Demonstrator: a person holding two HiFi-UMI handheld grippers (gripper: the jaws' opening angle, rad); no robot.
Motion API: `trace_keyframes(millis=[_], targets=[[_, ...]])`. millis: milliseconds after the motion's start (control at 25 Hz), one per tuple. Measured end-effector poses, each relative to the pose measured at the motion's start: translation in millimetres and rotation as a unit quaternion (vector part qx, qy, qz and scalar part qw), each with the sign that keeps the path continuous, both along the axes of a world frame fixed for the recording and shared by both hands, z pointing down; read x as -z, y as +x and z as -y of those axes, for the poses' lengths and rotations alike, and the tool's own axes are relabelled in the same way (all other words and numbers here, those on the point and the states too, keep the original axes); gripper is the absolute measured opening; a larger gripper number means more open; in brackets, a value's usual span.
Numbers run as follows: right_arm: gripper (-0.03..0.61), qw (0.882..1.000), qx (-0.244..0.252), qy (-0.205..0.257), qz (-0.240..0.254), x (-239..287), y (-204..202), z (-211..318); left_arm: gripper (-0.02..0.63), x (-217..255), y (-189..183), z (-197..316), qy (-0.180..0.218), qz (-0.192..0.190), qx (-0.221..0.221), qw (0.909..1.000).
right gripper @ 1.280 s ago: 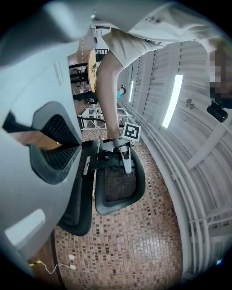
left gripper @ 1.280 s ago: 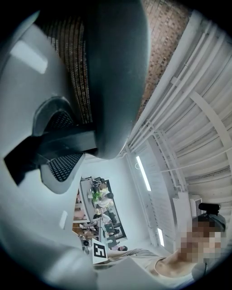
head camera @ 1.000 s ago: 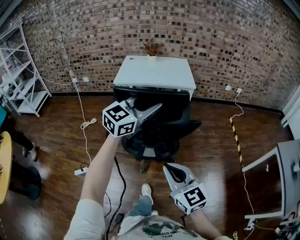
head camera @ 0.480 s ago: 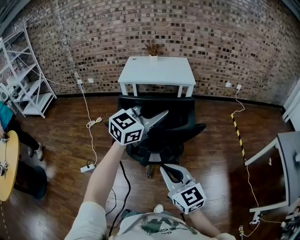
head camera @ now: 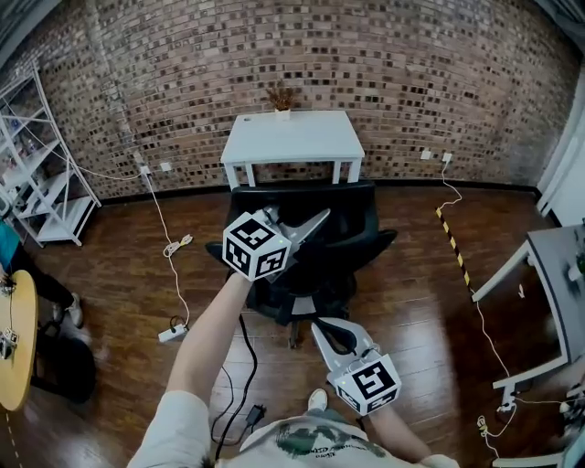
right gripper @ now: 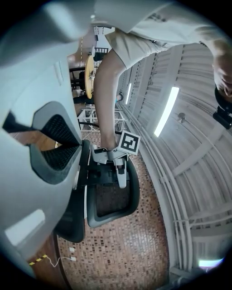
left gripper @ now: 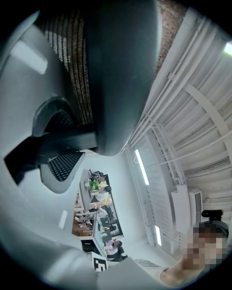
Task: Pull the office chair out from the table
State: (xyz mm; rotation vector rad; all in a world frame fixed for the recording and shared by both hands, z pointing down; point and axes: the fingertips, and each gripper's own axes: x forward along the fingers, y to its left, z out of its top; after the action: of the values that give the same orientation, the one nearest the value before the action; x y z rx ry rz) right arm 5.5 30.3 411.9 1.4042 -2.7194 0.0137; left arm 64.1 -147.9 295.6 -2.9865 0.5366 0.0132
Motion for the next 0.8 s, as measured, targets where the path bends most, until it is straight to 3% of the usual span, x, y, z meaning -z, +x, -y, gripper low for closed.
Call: trace_keyframes(millis=[320,800], targets=[[-0.002,0.999,-0.049,0.008,-0.006,-2,14,-40,0.146,-8,-2,-11,0.014,0.0,0.042,0.999],[-0.002,0.997,-0.071,0.012,-0.028,10,5,-85,0.164,-3,-60,-43,-0.006,-0.049,0.1,0.9937]])
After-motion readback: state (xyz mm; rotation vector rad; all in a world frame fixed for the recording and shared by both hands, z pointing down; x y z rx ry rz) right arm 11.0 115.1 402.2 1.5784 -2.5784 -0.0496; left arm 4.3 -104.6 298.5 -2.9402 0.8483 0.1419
